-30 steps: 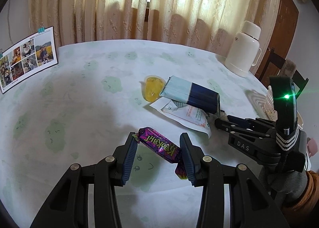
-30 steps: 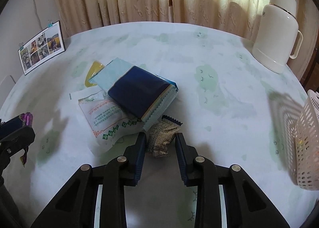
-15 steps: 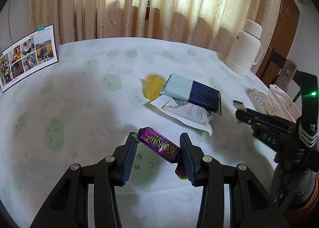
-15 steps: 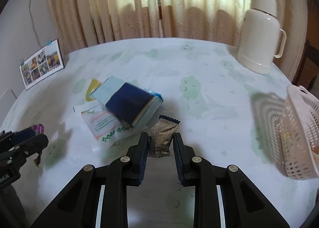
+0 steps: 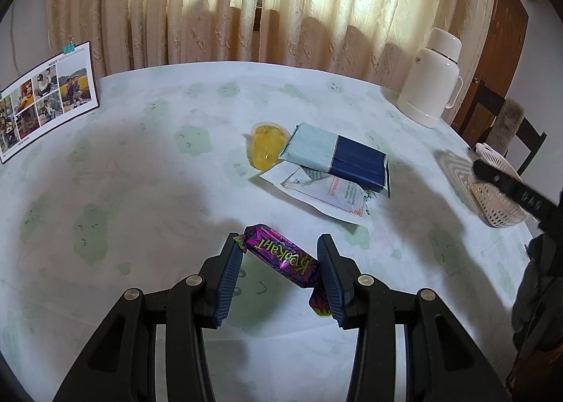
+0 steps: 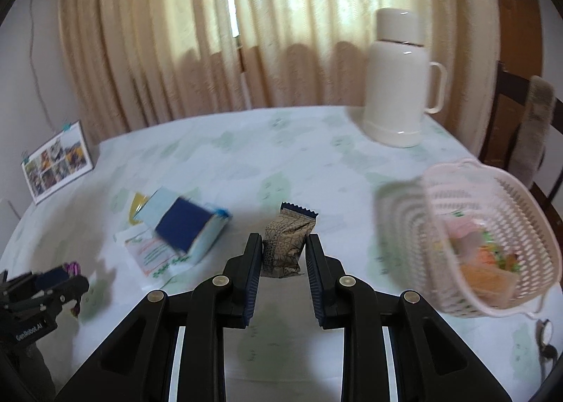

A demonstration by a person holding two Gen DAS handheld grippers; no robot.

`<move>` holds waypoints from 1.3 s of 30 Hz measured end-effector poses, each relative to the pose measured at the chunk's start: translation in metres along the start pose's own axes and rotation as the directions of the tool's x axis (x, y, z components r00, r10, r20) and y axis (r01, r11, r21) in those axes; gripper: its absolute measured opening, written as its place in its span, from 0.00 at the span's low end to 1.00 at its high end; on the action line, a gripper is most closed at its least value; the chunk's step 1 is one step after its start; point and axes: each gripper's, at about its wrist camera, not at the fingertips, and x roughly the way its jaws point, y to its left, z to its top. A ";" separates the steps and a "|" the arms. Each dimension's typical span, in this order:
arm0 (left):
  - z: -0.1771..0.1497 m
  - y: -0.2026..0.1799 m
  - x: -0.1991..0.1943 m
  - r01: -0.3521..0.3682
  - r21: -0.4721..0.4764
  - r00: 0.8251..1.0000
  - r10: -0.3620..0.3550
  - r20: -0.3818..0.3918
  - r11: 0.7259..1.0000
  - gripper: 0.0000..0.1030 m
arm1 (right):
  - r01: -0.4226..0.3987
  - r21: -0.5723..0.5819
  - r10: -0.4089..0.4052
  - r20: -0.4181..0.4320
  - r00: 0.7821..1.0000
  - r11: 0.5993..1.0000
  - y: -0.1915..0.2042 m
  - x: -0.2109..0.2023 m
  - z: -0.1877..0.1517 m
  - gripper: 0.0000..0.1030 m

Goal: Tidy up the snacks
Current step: 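Carry the gold packet into the pink basket with the right gripper and release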

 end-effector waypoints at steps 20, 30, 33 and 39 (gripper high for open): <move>-0.002 -0.001 0.007 -0.011 0.008 1.000 0.011 -0.019 1.000 0.39 | 0.207 0.218 -0.229 0.082 0.970 0.954 -0.100 -0.038 0.011 0.27; 0.000 -0.006 0.008 -0.017 0.014 1.000 0.018 -0.025 1.000 0.39 | 0.238 0.233 -0.266 0.097 0.959 0.943 -0.112 -0.041 0.001 0.41; 0.002 -0.010 0.005 -0.022 0.026 1.000 0.022 -0.019 0.999 0.39 | 0.253 0.240 -0.286 0.113 0.951 0.937 -0.116 -0.045 -0.002 0.41; 0.011 -0.027 -0.001 -0.018 0.064 1.000 0.018 -0.009 0.998 0.39 | 0.291 0.269 -0.335 0.132 0.933 0.918 -0.129 -0.051 -0.009 0.41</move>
